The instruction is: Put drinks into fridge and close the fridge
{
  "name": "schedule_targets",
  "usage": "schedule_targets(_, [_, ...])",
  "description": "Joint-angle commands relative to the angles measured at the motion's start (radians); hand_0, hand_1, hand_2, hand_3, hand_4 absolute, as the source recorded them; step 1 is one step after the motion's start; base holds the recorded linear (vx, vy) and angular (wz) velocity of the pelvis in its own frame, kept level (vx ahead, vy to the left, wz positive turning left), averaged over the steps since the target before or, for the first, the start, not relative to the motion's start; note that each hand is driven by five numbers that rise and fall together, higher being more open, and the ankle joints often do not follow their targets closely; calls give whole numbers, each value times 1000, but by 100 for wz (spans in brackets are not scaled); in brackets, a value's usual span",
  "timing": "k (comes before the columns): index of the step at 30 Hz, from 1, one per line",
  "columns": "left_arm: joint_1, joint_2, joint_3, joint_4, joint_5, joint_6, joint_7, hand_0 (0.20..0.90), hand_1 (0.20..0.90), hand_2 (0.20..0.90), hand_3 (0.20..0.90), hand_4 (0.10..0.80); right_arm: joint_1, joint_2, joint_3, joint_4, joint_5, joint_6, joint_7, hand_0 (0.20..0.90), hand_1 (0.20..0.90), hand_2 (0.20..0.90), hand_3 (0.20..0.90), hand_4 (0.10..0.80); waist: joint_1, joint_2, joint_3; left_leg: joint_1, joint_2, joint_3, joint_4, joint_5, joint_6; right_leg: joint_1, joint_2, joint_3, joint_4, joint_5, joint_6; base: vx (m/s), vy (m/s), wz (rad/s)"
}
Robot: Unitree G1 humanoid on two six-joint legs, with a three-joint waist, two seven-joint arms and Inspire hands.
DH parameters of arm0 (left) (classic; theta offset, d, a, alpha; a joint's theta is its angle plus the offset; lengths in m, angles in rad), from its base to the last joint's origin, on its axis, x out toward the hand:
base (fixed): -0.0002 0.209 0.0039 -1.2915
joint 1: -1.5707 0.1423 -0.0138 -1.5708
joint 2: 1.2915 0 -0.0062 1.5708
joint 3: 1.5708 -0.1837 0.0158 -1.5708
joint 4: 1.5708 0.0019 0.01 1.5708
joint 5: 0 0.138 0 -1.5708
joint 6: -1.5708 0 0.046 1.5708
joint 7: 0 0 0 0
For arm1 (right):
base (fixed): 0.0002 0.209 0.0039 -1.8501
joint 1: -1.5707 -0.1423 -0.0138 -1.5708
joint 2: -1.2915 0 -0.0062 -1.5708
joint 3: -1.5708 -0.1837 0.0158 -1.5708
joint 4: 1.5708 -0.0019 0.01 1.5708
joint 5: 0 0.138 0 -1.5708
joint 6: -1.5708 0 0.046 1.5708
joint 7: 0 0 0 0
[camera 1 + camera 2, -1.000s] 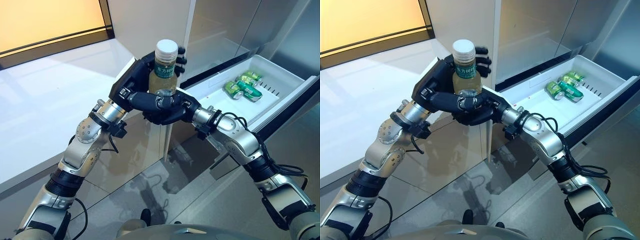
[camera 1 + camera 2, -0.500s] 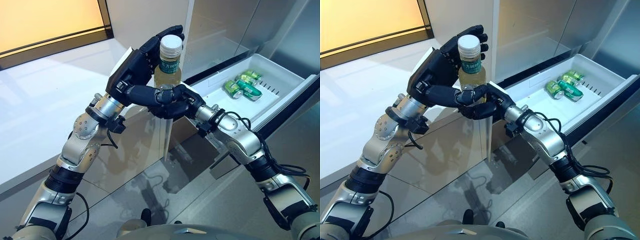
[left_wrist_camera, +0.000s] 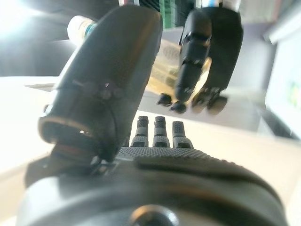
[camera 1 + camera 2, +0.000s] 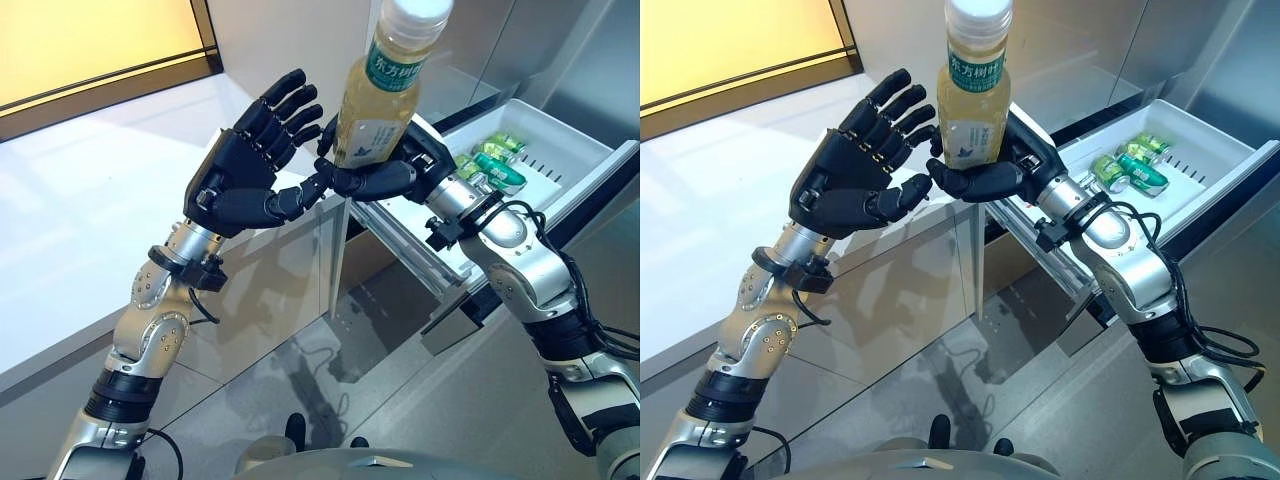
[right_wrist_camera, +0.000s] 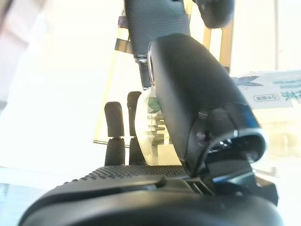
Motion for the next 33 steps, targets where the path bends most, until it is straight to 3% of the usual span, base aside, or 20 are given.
schedule_targets(1, [34,-63,29,-53,-267,48,-155,900,900,900,900,800,-71,17,-179,-164,96,-182,-18,300,300,300,200,100,-14,-14,-132,49,-22,-18,1,-142,5,-30,-24,35,21,20,75,-16,9,-5])
schedule_targets(7, [143,-212,-33,-13,-640,278,-420,900,900,900,900,800,-26,-25,-238,-213,71,-154,-26,300,300,300,200,100,-33,-18,-128,48,-23,-6,1,-146,4,-40,-24,50,24,27,72,-19,17,-8])
schedule_targets(10, [178,-218,-71,4,-707,352,-553,900,900,900,900,800,-2,-55,-273,-223,94,-148,-28,300,300,300,200,100,-42,-23,-125,46,-24,-1,1,-150,3,-43,-25,56,23,31,74,0,0,0])
schedule_targets(15, [240,-217,-100,68,-673,384,-592,900,900,900,900,800,64,-77,-315,-232,113,-152,-12,300,300,300,200,100,-58,-20,-115,46,-24,12,1,-155,2,-49,-24,67,23,34,79,-6,5,-2])
schedule_targets(19, [346,-269,-51,283,-529,524,-625,900,900,900,900,800,171,-75,-394,-227,135,-157,29,300,300,300,200,100,-67,-24,-107,38,-22,28,1,-154,1,-58,-24,73,21,39,85,-31,6,-9])
schedule_targets(21, [383,-300,-31,418,-408,552,-664,900,900,900,900,800,231,-86,-439,-219,157,-160,41,300,300,300,200,100,-71,-26,-108,35,-21,37,1,-154,1,-61,-25,72,18,42,87,-25,4,-9])
schedule_targets(25, [433,-338,14,638,-221,507,-654,900,900,900,900,800,348,-91,-541,-191,200,-158,71,300,300,300,200,100,-82,-31,-105,26,-19,50,1,-153,0,-71,-25,75,15,47,95,-24,1,-9])
schedule_targets(30, [447,-340,44,765,-156,443,-602,900,900,900,900,800,413,-99,-598,-161,212,-177,64,300,300,300,200,100,-89,-34,-106,19,-17,60,1,-153,0,-81,-24,79,15,50,99,-13,1,-6])
schedule_targets(31, [445,-315,46,828,-69,258,-407,900,900,900,900,800,445,-108,-629,-135,134,-193,10,300,300,300,200,100,-98,-35,-103,24,-14,67,1,-162,0,-78,-21,82,15,43,103,0,0,0])
schedule_targets(33, [422,-258,14,857,68,48,-150,900,900,900,900,800,459,-148,-656,-112,18,-231,-33,300,300,300,200,100,-105,-36,-100,19,-12,80,1,-157,2,-85,-17,86,15,47,104,0,0,0])
